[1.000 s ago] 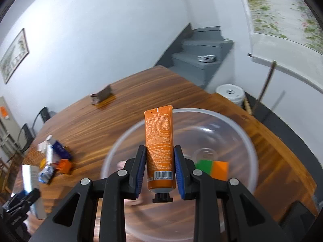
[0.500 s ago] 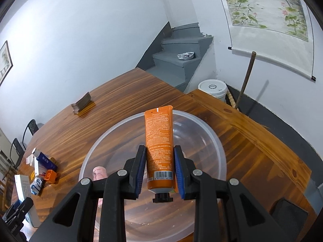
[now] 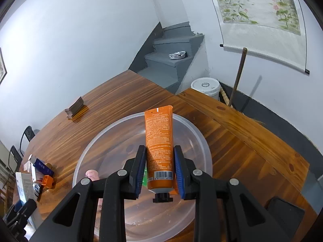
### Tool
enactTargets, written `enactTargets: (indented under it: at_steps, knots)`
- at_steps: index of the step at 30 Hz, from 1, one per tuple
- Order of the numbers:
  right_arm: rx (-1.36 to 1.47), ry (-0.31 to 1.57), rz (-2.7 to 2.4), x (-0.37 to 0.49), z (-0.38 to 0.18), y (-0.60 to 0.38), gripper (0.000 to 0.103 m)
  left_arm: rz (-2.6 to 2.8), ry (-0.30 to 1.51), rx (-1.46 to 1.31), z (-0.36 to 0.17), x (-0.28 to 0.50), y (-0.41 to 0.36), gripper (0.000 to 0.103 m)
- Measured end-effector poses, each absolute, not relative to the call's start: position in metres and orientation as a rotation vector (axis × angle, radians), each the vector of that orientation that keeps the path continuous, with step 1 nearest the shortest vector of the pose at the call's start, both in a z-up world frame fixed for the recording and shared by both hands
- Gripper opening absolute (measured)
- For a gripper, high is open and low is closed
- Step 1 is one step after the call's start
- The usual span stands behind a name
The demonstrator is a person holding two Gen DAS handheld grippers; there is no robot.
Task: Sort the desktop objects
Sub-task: 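Carry the orange tube and vitamin D box over the bowl with both tools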
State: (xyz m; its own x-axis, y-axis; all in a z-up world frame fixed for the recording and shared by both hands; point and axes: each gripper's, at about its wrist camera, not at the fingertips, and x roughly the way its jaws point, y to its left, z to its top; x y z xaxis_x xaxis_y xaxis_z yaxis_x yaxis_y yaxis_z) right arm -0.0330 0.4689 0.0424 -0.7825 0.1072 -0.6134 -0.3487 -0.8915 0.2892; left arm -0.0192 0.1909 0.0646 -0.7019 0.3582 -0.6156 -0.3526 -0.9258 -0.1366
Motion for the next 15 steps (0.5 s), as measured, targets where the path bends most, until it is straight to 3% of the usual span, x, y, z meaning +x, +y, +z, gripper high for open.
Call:
enactTargets:
  at_steps: [15]
  knots:
    - [-0.963, 0.591, 2.73, -0.04, 0.036, 0.463, 0.031, 2.436, 0.026, -0.913, 0.074, -0.048, 0.25, 0.069]
